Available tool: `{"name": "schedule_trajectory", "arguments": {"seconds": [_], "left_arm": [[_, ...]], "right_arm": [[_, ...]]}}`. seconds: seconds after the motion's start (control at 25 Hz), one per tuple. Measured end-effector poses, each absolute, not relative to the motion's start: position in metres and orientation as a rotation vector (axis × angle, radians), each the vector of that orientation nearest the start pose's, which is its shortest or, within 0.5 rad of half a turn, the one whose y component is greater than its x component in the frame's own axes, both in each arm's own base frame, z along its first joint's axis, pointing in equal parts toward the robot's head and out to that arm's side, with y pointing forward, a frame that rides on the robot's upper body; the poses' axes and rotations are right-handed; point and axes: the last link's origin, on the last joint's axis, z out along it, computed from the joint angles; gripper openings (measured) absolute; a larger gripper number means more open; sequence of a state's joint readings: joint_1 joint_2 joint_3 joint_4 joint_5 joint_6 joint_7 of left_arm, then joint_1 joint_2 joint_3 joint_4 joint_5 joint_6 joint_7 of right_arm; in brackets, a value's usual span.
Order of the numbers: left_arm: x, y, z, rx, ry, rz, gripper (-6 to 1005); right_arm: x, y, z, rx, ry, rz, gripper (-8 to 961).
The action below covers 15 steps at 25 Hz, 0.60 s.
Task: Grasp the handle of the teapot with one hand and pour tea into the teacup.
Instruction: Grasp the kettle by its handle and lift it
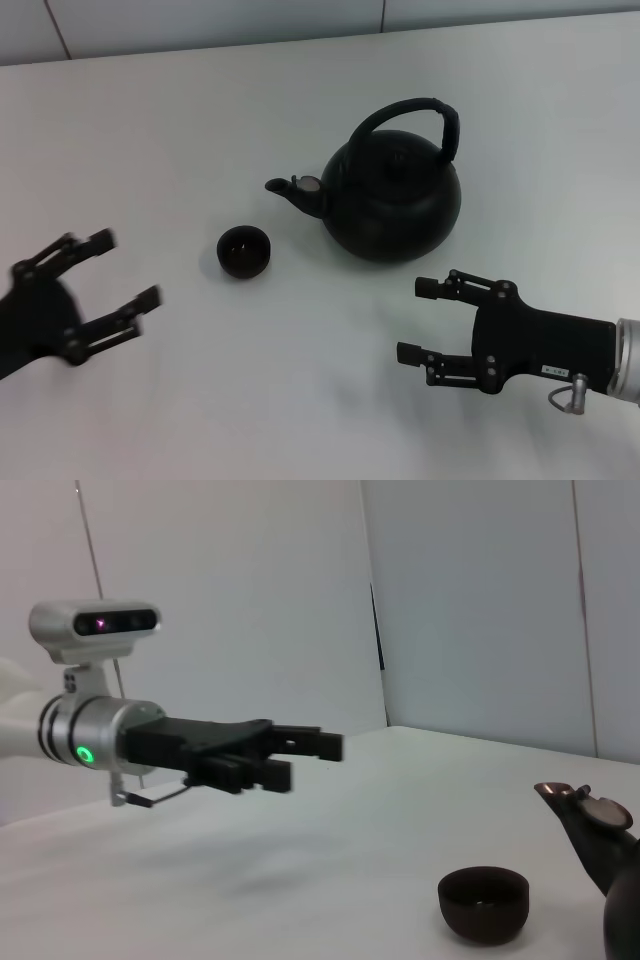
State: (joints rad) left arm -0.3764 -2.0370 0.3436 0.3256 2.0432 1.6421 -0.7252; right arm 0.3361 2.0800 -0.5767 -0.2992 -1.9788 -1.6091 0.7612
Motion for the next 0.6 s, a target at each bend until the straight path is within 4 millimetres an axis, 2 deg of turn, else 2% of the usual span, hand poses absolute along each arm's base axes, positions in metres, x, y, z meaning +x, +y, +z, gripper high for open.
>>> {"name": "schedule_trajectory", "arguments": {"seconds": [0.16,0.4,0.6], "left_arm": [[-0.338,0.242,0.018,-2.467,-0.394,-0.863,861],[-0.343,0.237,0.026,-2.442,-0.403,-0.873,861],[-0.340,0.238,0.023,-2.466,-0.391,-0.873,861]], "right_arm": [[0.317,0.233,-0.047,-2.625,0.434,0.847,813],[0.316,0.233,-0.047,-2.625,0.436,0.851,814],[0.314,0.234,-0.048,-2.626,0.439,0.861,814]]}}
